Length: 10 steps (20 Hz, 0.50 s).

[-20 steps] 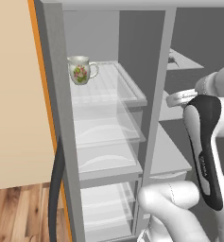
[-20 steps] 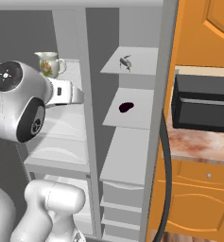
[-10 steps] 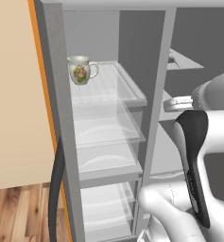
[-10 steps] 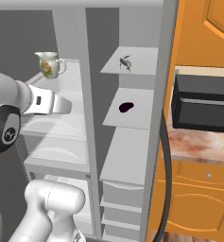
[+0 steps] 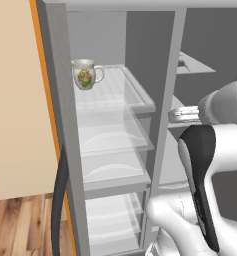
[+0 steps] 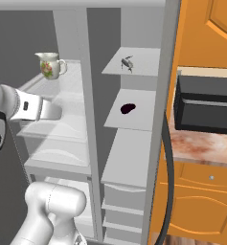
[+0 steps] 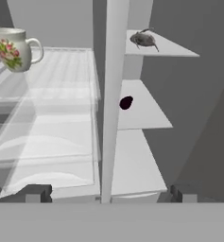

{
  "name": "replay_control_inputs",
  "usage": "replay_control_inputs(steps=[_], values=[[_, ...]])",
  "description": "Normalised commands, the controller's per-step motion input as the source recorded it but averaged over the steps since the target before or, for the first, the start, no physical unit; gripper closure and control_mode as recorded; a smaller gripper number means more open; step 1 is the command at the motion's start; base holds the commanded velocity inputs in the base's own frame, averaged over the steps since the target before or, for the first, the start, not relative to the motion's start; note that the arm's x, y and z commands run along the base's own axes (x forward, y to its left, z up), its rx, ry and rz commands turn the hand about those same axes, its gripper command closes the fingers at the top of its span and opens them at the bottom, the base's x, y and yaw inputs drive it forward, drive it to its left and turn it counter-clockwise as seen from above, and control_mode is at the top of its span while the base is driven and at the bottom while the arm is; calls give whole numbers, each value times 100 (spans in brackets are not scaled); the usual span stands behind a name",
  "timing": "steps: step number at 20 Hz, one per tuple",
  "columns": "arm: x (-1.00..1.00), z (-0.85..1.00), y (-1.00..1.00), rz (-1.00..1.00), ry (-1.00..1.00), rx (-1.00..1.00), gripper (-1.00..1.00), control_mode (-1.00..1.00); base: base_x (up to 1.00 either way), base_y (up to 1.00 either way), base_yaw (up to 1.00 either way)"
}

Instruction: There's a fish in the fridge that needs to be moved to the freezer for freezing. Pick up the fish from the fridge, place it on any shelf in the freezer, and close the fridge and freezer doors when done.

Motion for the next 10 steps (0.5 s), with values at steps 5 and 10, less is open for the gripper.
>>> replay_control_inputs(steps=[5, 10], values=[[-14, -5, 10, 0, 0, 0, -100, 100, -24, 0, 0], [0, 0, 0, 0, 0, 0, -100, 100, -73, 0, 0]])
